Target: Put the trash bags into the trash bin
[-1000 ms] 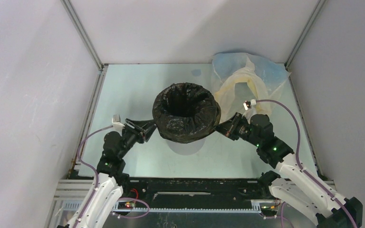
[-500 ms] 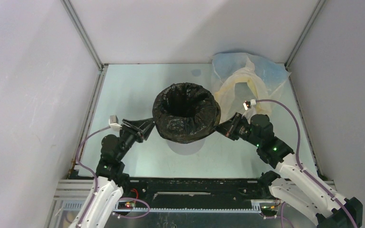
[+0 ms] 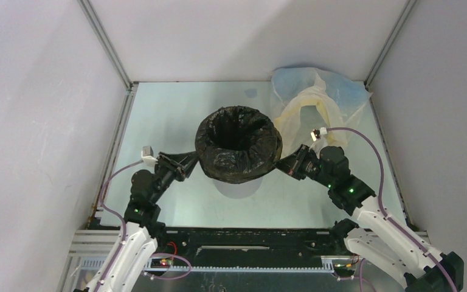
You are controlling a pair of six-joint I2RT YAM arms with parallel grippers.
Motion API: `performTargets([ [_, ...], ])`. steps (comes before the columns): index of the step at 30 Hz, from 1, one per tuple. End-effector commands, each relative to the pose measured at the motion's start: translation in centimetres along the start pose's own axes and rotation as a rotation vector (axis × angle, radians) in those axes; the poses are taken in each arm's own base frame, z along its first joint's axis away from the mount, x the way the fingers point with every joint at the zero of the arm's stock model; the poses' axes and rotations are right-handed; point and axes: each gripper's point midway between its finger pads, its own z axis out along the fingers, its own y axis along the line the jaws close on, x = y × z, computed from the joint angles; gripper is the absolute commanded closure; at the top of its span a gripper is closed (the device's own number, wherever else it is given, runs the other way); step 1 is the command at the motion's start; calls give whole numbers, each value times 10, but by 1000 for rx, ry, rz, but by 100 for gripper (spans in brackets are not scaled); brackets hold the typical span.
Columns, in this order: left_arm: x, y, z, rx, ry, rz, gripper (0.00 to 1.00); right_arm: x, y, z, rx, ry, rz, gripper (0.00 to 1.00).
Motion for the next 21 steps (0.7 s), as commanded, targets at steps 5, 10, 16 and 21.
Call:
performTargets([
  [5,2,-9,2,41,19,10,74,3,-1,7,-3,18,-22,100],
  [10,0,-1,4,17,12,32,92,4,-7,10,13,16,-23,100],
  [16,-7,21,5,-50,-27,75,100,8,-21,16,46,16,-25,100],
  [21,-16,42,5,-138,-66,159,100,12,-38,23,94,28,-32,100],
])
